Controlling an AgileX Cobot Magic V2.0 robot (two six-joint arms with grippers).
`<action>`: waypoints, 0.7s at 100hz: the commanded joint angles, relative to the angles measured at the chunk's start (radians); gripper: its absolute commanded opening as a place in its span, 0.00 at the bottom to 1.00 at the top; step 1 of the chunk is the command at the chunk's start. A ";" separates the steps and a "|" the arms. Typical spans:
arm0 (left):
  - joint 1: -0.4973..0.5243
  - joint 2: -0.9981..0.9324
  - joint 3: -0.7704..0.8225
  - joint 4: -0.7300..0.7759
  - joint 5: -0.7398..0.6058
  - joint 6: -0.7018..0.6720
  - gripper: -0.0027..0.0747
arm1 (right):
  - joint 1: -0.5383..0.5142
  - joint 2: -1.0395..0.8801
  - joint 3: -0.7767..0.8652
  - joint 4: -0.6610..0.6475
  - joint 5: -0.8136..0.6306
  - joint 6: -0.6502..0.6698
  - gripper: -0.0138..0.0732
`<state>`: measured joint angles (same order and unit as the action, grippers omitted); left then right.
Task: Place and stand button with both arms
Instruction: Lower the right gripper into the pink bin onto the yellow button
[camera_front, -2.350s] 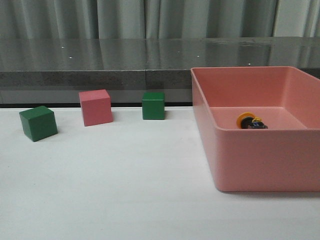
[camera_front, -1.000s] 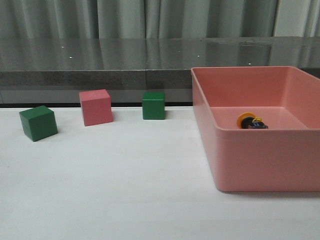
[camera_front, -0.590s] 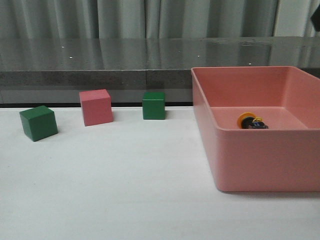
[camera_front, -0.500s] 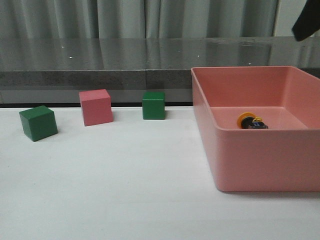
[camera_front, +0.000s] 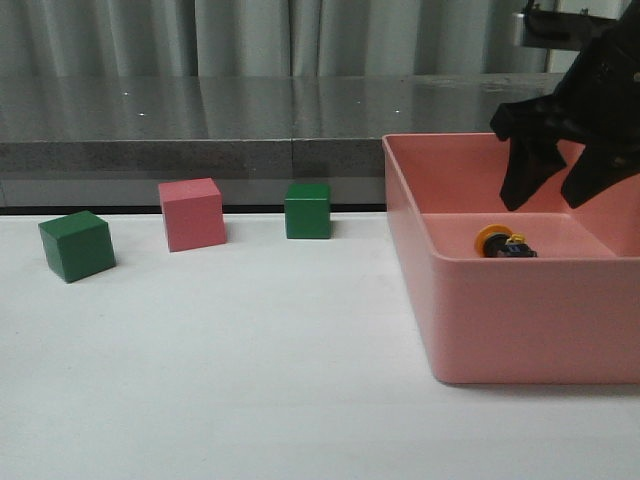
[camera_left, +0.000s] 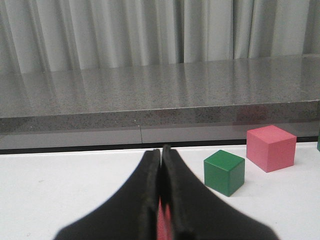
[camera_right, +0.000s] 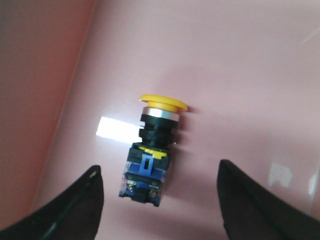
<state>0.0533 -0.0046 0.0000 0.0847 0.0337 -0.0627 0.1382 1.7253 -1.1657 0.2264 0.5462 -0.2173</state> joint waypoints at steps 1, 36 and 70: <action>0.001 -0.033 0.030 -0.009 -0.081 -0.012 0.01 | 0.001 -0.008 -0.039 0.009 -0.052 -0.013 0.72; 0.001 -0.033 0.030 -0.009 -0.081 -0.012 0.01 | 0.014 0.063 -0.039 0.024 -0.077 -0.013 0.72; 0.001 -0.033 0.030 -0.009 -0.081 -0.012 0.01 | 0.036 0.115 -0.039 0.024 -0.097 -0.013 0.65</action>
<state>0.0533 -0.0046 0.0000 0.0847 0.0337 -0.0627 0.1733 1.8837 -1.1744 0.2408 0.4890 -0.2192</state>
